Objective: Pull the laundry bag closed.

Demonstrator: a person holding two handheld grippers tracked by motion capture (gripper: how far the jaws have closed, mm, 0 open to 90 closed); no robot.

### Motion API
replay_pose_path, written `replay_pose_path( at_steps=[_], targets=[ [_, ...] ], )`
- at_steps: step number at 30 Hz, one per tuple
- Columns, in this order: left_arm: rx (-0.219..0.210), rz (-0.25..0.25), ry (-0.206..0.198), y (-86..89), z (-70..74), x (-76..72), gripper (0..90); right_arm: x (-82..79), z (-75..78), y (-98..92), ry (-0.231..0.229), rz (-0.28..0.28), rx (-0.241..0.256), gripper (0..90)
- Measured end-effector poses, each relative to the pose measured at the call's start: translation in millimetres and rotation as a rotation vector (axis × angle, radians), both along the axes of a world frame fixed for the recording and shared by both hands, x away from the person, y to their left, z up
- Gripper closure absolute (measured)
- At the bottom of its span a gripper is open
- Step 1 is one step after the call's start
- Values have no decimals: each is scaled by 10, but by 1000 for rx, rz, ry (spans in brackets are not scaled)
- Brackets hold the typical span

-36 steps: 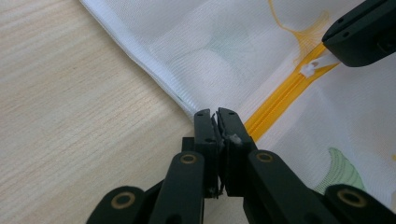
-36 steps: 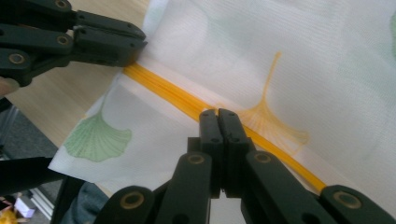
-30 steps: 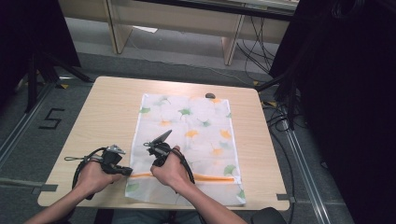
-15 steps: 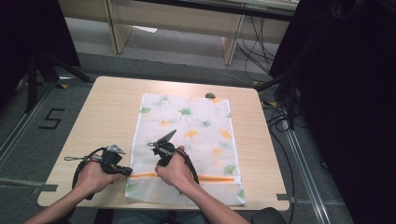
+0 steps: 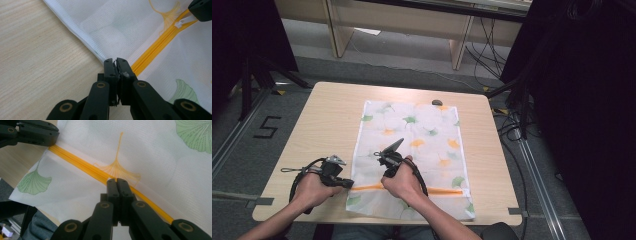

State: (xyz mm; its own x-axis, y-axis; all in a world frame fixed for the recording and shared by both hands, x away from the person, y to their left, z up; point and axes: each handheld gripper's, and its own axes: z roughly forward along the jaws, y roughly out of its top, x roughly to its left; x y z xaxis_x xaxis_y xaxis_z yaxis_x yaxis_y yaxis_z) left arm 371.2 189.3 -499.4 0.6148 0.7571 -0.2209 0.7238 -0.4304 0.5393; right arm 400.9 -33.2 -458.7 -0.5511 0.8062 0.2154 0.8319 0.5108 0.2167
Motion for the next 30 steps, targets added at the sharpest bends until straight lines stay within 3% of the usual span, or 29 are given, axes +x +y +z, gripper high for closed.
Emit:
replay_pose_path(
  at_steps=[1,6,9,15,16,17,21,22,25,30],
  targets=[
    [-1,-1,0,-1,-1,1,870,-20,26,15,44,-57,-25,900],
    [1,-1,0,1,0,1,870,-2,-1,-40,-6,-23,-3,900],
    [1,-1,0,0,0,1,870,6,12,-82,-12,-17,-10,900],
    [0,-4,1,2,0,3,870,16,31,-117,8,-22,-16,900],
    [1,-5,1,4,1,4,870,4,48,-106,35,-45,-10,900],
    [0,-6,2,5,0,5,870,14,35,-120,17,-24,-6,900],
    [0,-5,1,3,0,3,870,-4,51,-122,41,-59,-15,900],
    [1,-6,2,5,0,5,870,10,28,-148,-8,-36,-13,900],
    [0,-5,0,4,0,4,870,-3,52,-147,29,-57,-17,900],
    [-1,-4,0,3,-1,2,870,10,23,-197,-10,-45,-3,900]
  ],
)
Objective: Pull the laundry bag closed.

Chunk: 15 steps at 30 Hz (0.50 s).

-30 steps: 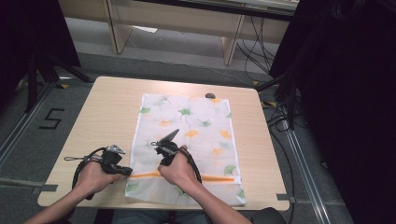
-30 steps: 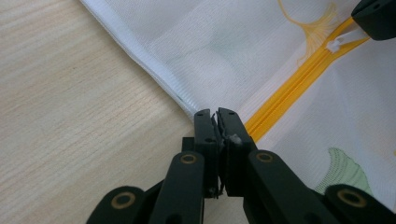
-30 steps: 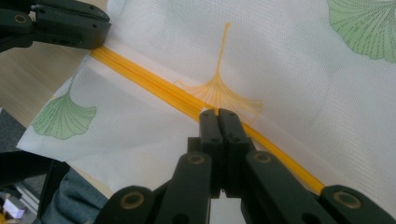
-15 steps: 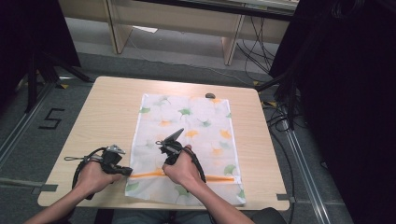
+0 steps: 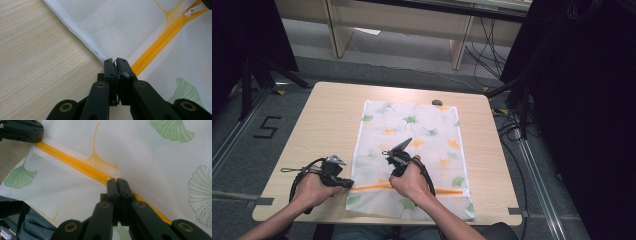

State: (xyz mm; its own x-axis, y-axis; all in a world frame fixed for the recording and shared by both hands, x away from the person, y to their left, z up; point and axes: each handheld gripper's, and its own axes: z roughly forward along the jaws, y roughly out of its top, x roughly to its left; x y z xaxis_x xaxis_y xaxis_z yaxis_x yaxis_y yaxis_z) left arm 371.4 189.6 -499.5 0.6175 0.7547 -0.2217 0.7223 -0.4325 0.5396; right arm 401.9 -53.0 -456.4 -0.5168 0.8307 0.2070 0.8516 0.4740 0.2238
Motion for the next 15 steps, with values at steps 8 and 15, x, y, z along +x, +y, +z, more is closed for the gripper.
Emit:
replay_pose_path(
  at_steps=[8,15],
  targets=[
    [0,-1,-1,1,0,0,870,-19,19,-10,37,-29,-13,900],
    [1,-1,0,0,0,0,870,2,19,-76,15,-16,-15,900]
  ],
)
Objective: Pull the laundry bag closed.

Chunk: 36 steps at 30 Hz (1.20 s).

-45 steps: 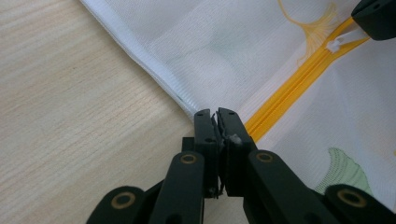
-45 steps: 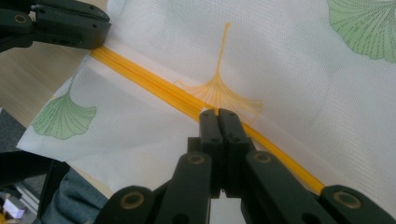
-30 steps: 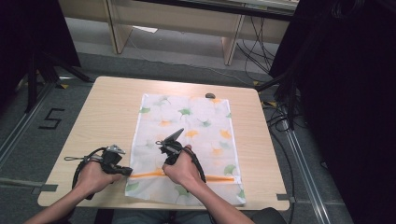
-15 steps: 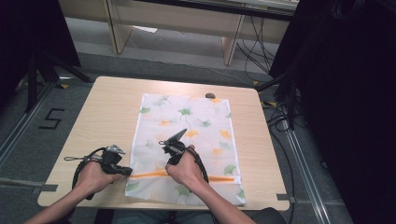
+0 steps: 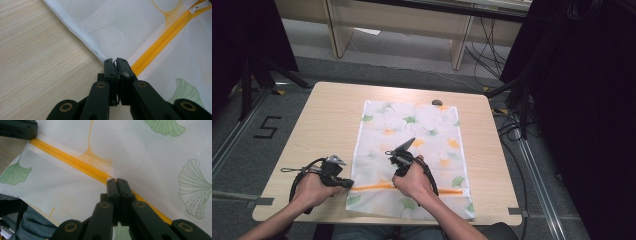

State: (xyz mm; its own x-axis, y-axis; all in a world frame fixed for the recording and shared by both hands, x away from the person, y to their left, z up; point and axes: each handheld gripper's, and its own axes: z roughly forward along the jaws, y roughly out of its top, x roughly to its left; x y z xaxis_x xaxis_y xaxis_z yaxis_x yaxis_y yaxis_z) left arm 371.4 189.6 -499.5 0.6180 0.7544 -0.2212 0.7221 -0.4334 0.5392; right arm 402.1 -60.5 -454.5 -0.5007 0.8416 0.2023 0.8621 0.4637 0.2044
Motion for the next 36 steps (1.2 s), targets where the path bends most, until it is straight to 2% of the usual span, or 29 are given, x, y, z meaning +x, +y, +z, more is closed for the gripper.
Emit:
replay_pose_path(
  at_steps=[3,9,11,12,13,14,16,17,18,19,20,23,25,26,29,30,31,32,34,35,36],
  targets=[
    [0,0,0,0,0,0,870,7,10,-19,7,12,-14,900],
    [0,0,0,-1,0,-1,870,-2,21,-31,36,-14,-6,900],
    [0,0,0,1,-1,0,870,3,23,-40,25,5,-7,900],
    [0,0,0,-1,0,0,870,3,19,-46,23,-1,-7,900],
    [0,4,-1,-2,0,-2,870,-9,38,-30,59,-48,-23,900],
    [0,4,-1,-2,0,-2,870,-9,42,-34,63,-50,-18,900],
    [-1,1,0,0,-1,0,870,-2,39,-44,46,-32,-22,900],
    [-1,1,0,-1,0,-1,870,14,26,-77,16,-3,-3,900],
    [-1,1,0,-1,0,-1,870,14,26,-77,16,-3,-3,900],
    [0,0,0,0,0,1,870,0,38,-70,32,-34,-18,900],
    [0,0,0,1,0,1,870,-4,39,-72,36,-46,-11,900],
    [-1,0,0,1,0,0,870,4,46,-95,39,-33,-18,900],
    [-4,3,-1,-1,-2,0,870,7,52,-116,46,-51,-34,900],
    [-4,3,-1,-1,-2,0,870,8,59,-119,63,-56,-26,900],
    [-11,6,2,-3,-5,1,870,21,47,-146,42,-25,-17,900],
    [-11,5,2,-2,-5,1,870,21,47,-146,42,-25,-17,900],
    [-11,4,1,-1,-5,1,870,10,53,-136,61,-55,-8,900],
    [-10,4,1,-2,-5,1,870,13,49,-144,50,-41,-2,900],
    [-10,4,1,-2,-5,1,870,9,54,-143,58,-51,-19,900],
    [-11,5,1,-2,-5,1,870,15,47,-154,44,-34,-17,900],
    [-6,-1,2,3,-3,3,870,10,64,-147,76,-62,-24,900]
  ],
)
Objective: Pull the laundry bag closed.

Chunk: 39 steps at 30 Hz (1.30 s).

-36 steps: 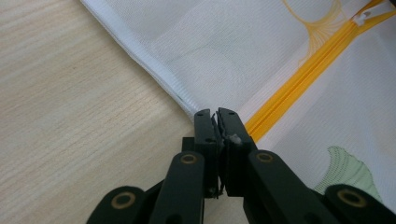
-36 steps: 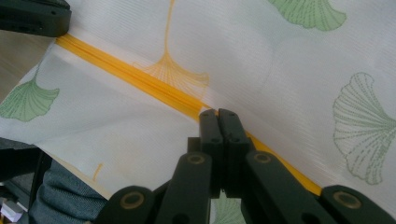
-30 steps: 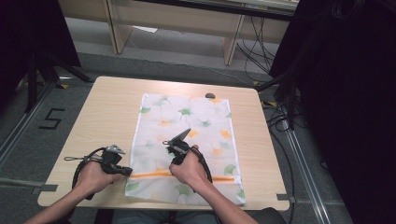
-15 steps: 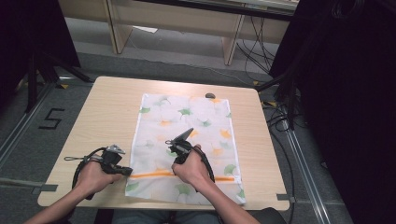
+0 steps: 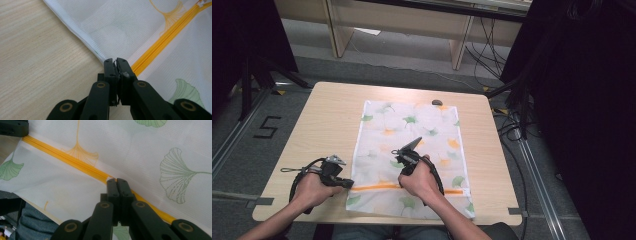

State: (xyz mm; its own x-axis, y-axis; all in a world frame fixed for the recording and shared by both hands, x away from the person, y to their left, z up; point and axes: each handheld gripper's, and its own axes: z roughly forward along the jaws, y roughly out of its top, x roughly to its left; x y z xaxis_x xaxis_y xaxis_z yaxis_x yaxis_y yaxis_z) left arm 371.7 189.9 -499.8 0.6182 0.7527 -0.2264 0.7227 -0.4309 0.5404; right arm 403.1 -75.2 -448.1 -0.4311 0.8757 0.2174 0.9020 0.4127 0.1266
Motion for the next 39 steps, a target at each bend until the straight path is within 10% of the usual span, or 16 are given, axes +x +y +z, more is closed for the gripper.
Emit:
replay_pose_path(
  at_steps=[19,39],
  targets=[
    [9,-1,1,-3,7,2,870,0,-29,-44,-76,42,18,900],
    [10,6,-6,-18,2,-4,870,42,-35,-55,-51,84,21,900]
  ],
)
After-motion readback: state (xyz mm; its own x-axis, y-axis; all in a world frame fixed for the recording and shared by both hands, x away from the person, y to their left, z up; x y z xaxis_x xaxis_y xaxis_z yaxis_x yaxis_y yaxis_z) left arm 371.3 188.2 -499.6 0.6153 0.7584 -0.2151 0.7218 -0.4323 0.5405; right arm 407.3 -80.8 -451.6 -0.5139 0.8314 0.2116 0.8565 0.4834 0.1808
